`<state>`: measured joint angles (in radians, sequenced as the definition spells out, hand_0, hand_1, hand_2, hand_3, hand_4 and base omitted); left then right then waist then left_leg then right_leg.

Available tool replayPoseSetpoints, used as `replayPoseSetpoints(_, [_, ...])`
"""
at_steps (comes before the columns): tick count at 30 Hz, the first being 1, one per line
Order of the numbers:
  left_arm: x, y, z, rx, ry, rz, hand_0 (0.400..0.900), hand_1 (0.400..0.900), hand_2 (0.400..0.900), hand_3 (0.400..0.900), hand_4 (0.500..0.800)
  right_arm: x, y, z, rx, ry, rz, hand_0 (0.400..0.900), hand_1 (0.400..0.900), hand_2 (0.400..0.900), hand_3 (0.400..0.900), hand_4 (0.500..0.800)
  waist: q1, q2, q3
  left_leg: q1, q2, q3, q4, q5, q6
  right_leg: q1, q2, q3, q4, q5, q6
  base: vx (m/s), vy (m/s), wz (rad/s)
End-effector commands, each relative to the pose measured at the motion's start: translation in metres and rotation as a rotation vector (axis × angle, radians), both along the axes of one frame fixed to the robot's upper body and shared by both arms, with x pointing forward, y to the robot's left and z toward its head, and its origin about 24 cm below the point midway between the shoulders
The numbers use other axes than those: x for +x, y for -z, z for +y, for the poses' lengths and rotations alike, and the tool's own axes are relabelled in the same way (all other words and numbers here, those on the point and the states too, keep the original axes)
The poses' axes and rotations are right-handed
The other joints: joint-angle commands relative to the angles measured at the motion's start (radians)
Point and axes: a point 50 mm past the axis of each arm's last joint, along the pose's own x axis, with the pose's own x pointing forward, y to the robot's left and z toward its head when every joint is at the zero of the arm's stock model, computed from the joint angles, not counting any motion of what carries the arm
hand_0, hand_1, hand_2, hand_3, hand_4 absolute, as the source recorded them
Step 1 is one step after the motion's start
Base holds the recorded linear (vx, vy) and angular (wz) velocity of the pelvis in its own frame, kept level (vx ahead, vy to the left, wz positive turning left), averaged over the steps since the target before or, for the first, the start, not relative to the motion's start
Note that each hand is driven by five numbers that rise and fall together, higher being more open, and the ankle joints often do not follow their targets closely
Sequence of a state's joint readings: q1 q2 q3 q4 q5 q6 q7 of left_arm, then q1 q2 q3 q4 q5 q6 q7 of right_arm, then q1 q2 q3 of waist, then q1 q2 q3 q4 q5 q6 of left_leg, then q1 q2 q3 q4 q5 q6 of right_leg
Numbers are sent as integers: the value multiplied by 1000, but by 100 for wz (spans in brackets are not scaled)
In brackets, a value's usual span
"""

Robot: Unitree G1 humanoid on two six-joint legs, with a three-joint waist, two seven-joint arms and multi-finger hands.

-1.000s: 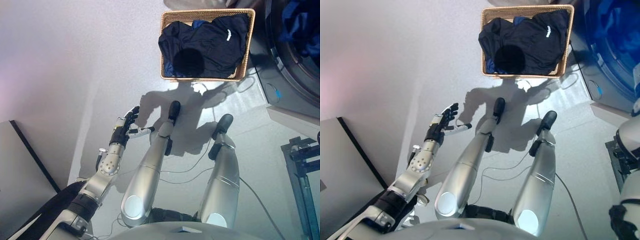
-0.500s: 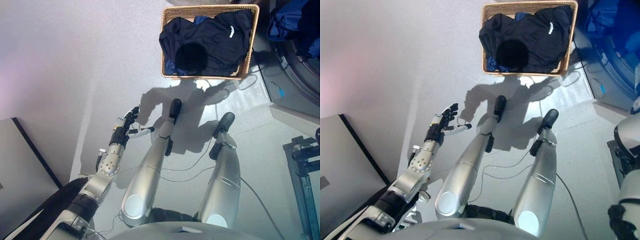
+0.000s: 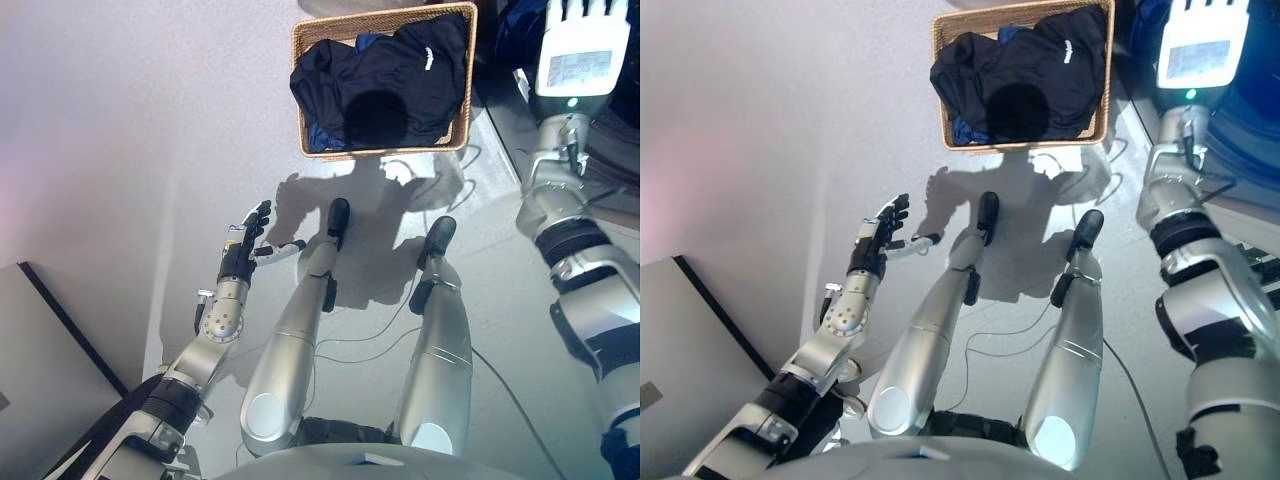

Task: Put the clothes in the basket into the washing machine.

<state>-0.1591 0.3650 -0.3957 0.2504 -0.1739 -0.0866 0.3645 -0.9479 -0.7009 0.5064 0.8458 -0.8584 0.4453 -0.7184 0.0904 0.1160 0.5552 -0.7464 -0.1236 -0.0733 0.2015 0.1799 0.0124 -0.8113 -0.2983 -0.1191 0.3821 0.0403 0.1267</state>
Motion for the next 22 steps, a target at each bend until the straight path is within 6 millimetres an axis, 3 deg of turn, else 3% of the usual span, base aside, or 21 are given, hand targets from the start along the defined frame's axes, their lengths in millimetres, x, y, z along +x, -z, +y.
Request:
replayPoseSetpoints(1, [-6,4,6,7,-70,-12,900,900,900,900,800,-10,-9,10,23,-73,-164,900,900,900,900,800,-21,-7,-35,-13,2,-35,94,-128,-58,44,17,-46,-58,48,16,6,-18,-11])
replayPoseSetpoints(4, [-9,19,6,1,-101,56,900,900,900,900,800,-14,64,31,361,-215,-13,900,900,900,900,800,-37,-40,-35,47,15,-28,85,-132,-58,115,29,-53,-83,54,15,35,-27,-14])
replayPoseSetpoints(7, [-14,32,14,20,-137,124,900,900,900,900,800,-36,135,45,850,-310,96,900,900,900,900,800,-58,-77,-35,138,33,-24,57,-138,-57,210,42,-58,-122,60,16,76,-34,-19])
replayPoseSetpoints(10, [-21,43,30,28,-181,181,900,900,900,900,800,-63,190,42,1244,-296,205,900,900,900,900,800,-66,-98,-35,241,46,-24,18,-136,-58,317,54,-69,-162,60,17,111,-43,-11])
replayPoseSetpoints(12, [-26,51,40,23,-214,235,900,900,900,900,800,-90,230,37,1630,-211,189,900,900,900,900,800,-71,-113,-44,312,54,-26,-15,-133,-58,383,65,-74,-183,56,19,141,-40,-9])
replayPoseSetpoints(15, [-37,66,51,24,-246,314,900,900,900,900,800,-119,267,27,1885,-52,113,900,900,900,900,800,-73,-112,-68,394,64,-25,-56,-133,-58,458,72,-85,-207,49,20,139,-13,-3])
replayPoseSetpoints(18, [-49,83,59,20,-267,406,900,900,900,900,800,-146,294,15,2000,117,95,900,900,900,900,800,-74,-111,-100,463,72,-24,-97,-132,-59,524,83,-89,-235,45,22,123,-11,-2])
replayPoseSetpoints(22, [-59,95,67,16,-303,472,900,900,900,900,800,-166,305,-1,2034,223,69,900,900,900,900,800,-81,-104,-143,528,80,-21,-147,-122,-56,578,96,-89,-275,48,25,86,1,-4])
